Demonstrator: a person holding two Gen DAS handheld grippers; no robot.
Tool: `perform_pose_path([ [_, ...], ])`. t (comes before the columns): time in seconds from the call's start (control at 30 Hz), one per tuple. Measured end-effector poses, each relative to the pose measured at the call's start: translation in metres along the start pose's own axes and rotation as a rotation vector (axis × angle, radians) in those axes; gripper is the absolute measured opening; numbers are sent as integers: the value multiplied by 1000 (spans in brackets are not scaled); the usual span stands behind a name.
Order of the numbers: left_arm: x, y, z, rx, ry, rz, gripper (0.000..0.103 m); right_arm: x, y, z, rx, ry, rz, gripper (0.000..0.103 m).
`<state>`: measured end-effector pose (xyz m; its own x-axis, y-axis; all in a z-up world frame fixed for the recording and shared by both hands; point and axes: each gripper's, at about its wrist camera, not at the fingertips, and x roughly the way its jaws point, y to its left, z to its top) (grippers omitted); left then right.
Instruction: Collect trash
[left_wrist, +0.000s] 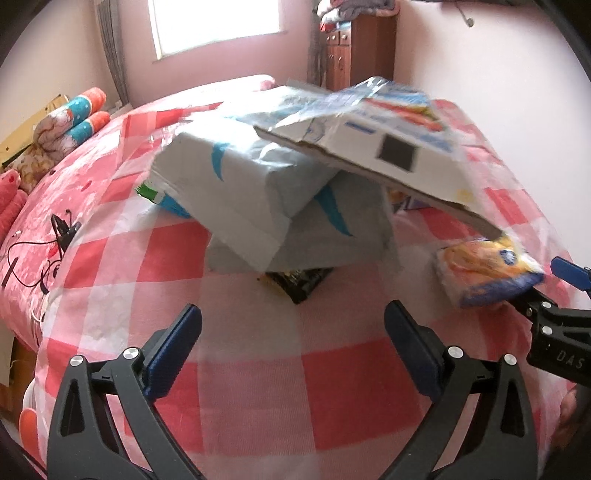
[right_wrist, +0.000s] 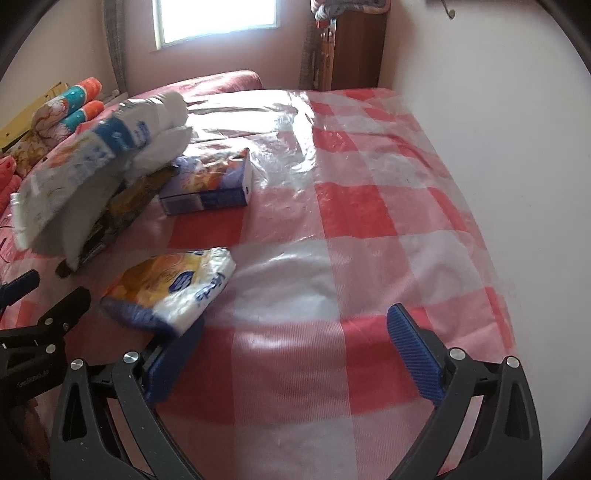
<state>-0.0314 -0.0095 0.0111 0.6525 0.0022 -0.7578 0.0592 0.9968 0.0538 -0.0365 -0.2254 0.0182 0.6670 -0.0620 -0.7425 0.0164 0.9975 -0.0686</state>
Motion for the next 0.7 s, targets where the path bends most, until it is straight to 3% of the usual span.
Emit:
perform_pose_path([
  [0.43, -81, 11, -25, -1, -98, -57, 100, -89, -2, -27, -1, -210, -12, 98],
  [0.7, -116, 24, -35, -22, -146, -69, 100, -122, -4, -43, 15, -255, 7, 98],
])
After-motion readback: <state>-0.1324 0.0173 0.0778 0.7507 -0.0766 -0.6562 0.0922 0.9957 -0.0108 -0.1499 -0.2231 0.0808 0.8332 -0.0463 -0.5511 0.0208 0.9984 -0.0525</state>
